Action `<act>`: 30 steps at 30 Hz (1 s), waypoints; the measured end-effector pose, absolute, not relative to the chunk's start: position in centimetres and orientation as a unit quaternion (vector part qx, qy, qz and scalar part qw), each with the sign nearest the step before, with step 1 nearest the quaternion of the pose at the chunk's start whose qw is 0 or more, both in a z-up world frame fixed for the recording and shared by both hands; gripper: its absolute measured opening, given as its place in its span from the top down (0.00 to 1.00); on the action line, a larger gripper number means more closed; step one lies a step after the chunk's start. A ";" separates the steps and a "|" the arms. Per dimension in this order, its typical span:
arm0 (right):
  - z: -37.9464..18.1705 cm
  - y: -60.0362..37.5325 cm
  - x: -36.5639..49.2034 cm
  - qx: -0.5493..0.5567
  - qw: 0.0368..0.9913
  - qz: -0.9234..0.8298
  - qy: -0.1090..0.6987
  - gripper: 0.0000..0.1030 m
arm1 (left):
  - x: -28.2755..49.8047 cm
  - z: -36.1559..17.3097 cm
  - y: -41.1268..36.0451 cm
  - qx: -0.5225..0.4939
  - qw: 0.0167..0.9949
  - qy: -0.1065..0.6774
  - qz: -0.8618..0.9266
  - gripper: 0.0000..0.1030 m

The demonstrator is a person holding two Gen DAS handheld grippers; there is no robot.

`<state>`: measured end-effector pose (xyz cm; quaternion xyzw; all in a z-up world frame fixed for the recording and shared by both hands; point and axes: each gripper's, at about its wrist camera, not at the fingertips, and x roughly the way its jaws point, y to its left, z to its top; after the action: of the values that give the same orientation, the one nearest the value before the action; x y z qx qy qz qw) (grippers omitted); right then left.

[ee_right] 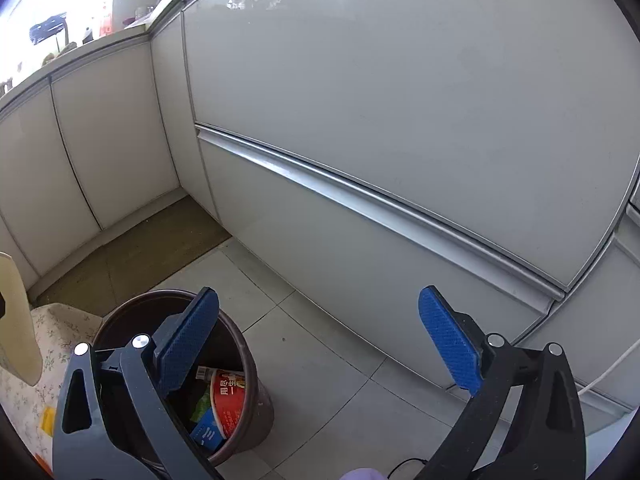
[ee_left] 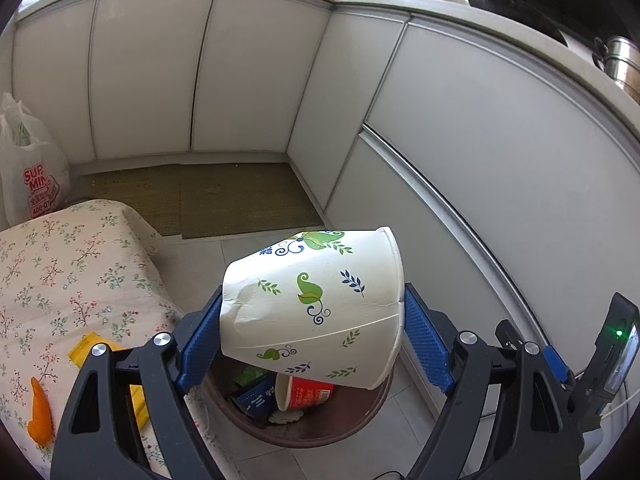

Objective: Collect trash
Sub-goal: 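Carry the white paper cup over the brown bin and open the left gripper, then move both grippers back over the table toward the yellow packet and peel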

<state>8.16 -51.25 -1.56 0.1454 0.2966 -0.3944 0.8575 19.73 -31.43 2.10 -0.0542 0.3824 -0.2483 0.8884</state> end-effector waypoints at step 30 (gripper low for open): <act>-2.6 -50.1 11.0 0.154 0.856 -0.349 0.349 0.07 | 21.2 -2.5 -32.3 -0.003 0.860 0.470 -0.199 0.15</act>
<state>10.97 -50.08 -2.60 0.1542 0.3488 -0.3490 0.8560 21.18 -32.27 -2.53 -0.0032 0.4698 -0.1988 0.8601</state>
